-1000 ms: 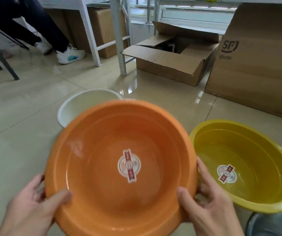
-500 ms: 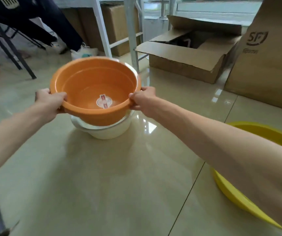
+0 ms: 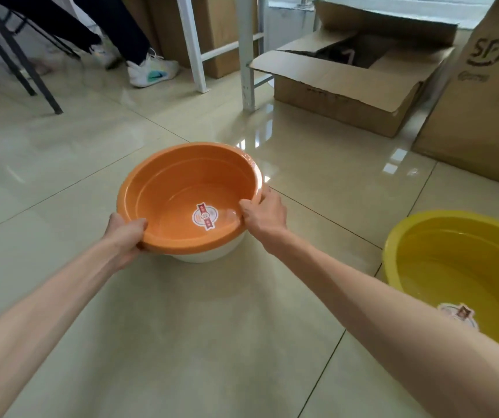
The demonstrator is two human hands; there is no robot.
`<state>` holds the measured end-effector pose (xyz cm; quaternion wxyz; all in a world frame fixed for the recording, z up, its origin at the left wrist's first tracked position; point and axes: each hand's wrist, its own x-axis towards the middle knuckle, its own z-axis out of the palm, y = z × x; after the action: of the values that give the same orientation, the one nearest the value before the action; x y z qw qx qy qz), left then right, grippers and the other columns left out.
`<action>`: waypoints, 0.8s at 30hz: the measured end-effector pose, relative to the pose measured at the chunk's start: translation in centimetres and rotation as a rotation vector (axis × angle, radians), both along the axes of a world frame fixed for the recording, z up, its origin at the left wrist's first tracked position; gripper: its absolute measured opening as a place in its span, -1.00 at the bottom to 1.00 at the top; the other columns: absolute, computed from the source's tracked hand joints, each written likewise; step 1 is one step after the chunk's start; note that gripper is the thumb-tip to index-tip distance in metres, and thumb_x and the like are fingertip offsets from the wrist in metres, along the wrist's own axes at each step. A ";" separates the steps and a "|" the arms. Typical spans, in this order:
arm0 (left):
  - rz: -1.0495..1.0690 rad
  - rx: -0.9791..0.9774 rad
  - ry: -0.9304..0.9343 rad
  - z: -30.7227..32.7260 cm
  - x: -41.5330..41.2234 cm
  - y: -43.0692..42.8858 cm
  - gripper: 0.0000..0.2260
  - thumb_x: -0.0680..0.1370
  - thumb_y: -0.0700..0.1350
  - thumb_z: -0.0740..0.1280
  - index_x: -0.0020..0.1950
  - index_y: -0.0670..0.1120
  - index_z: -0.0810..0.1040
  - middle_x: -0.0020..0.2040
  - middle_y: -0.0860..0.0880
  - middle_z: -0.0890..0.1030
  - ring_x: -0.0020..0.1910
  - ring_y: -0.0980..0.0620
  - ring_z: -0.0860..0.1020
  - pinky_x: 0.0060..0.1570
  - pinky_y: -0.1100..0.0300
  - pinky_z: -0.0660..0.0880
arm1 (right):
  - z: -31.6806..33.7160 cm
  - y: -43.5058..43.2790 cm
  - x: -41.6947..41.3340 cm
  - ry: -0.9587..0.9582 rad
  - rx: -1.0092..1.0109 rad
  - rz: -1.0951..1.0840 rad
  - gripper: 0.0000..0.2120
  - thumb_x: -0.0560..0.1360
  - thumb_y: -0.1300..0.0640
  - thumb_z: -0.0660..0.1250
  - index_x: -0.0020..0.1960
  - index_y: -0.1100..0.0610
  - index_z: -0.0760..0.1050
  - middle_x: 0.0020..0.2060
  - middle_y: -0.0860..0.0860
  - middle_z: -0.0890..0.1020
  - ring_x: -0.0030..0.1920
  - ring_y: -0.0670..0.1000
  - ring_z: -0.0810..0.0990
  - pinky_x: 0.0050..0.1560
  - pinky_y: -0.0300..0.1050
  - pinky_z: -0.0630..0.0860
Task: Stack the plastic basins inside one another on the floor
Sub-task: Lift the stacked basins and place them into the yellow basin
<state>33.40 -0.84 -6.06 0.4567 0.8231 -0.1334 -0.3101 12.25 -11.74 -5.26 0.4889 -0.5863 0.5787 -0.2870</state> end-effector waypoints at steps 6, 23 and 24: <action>-0.007 -0.090 -0.054 -0.4 -6.7 5.0 -0.86 0.54 -0.41 0.23 -0.11 -0.22 0.51 -0.32 -0.18 0.53 -0.41 -0.06 0.55 -0.15 -0.01 0.53 | -0.4 5.9 -6.2 -0.006 -0.015 -0.057 -0.65 0.35 0.07 0.29 0.13 0.08 0.52 -0.17 0.07 0.70 -0.18 0.13 0.69 -0.09 0.07 0.68; -0.395 -0.472 -0.102 16.7 -23.8 1.9 -0.90 0.55 -0.28 0.28 0.03 -0.16 0.53 -0.18 -0.14 0.58 -0.42 0.01 0.58 -0.57 0.23 0.54 | 16.6 10.6 -27.5 -0.114 -0.276 -0.399 -0.82 0.40 0.20 0.36 -0.05 0.12 0.70 -0.34 0.17 0.70 -0.39 0.09 0.72 -0.33 0.05 0.70; -0.426 -0.473 -0.081 16.9 -25.3 1.4 -0.87 0.55 -0.27 0.29 0.09 -0.18 0.52 -0.15 -0.14 0.60 -0.38 -0.02 0.60 -0.53 0.19 0.57 | 16.8 10.8 -29.0 -0.090 -0.289 -0.444 -0.83 0.38 0.18 0.36 -0.10 0.12 0.70 -0.30 0.22 0.71 -0.34 0.13 0.73 -0.33 0.03 0.70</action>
<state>8.06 0.54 10.88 0.5544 0.6593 -0.3893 -0.3262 -16.73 -0.91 11.57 0.3505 -0.4954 0.6236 -0.4929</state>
